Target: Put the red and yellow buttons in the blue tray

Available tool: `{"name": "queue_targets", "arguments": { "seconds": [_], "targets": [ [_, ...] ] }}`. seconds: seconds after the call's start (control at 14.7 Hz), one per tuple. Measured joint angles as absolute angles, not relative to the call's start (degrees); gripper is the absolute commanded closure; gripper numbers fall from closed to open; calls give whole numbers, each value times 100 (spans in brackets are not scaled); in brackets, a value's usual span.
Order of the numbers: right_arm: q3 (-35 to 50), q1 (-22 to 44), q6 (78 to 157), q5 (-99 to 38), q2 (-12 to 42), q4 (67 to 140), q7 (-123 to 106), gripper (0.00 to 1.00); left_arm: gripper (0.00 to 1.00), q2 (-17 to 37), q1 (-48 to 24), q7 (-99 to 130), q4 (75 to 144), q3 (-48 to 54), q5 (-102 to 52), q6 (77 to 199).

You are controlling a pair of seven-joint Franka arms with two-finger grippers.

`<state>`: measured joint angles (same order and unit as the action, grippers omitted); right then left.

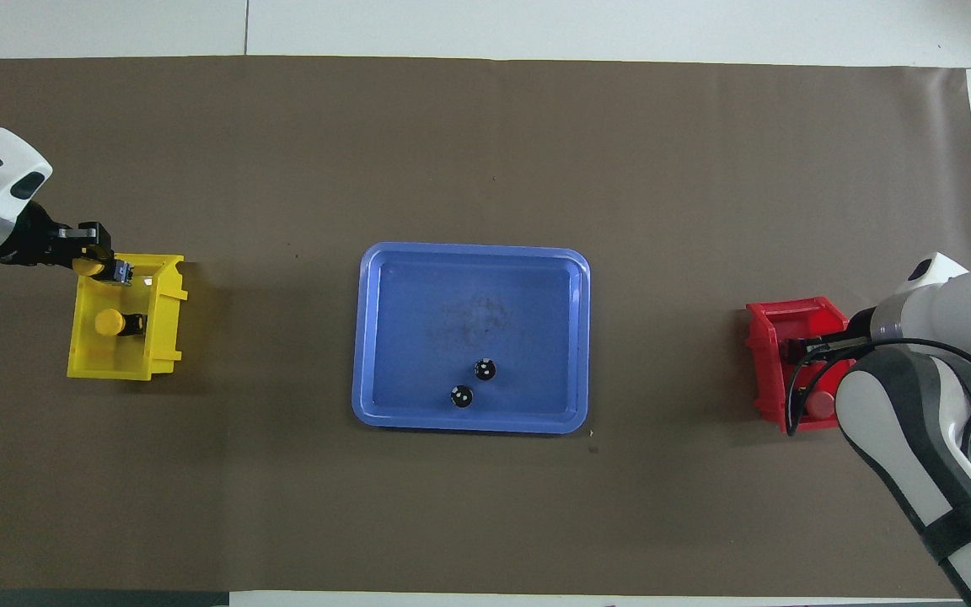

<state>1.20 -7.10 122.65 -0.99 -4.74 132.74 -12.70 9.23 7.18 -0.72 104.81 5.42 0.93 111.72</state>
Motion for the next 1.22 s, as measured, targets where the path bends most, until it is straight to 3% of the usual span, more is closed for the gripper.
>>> {"name": "queue_targets", "arguments": {
  "seconds": [0.2, 0.41, 0.54, 0.82, 1.22],
  "targets": [
    [131, -565, 10799, -107, -240, 11894, -1103, 83, 86, 922, 662, 131, 10319, 582, 91, 11061],
    [153, 260, 9940, -137, 284, 10375, 147, 84, 86, 932, 444, 492, 10319, 623, 49, 11061],
    [181, 1044, 10072, -172, 590, 9923, 1333, 84, 86, 935, 120, 986, 10318, 640, 14, 11061],
    [202, 2349, 11036, -285, 1086, 9825, 3001, 83, 86, 935, -646, 2081, 10314, 663, 9, 11116],
    [187, 3059, 11972, -304, 1641, 9990, 3686, 81, 86, 945, -982, 2600, 10315, 666, -11, 11287]
  ]
}}
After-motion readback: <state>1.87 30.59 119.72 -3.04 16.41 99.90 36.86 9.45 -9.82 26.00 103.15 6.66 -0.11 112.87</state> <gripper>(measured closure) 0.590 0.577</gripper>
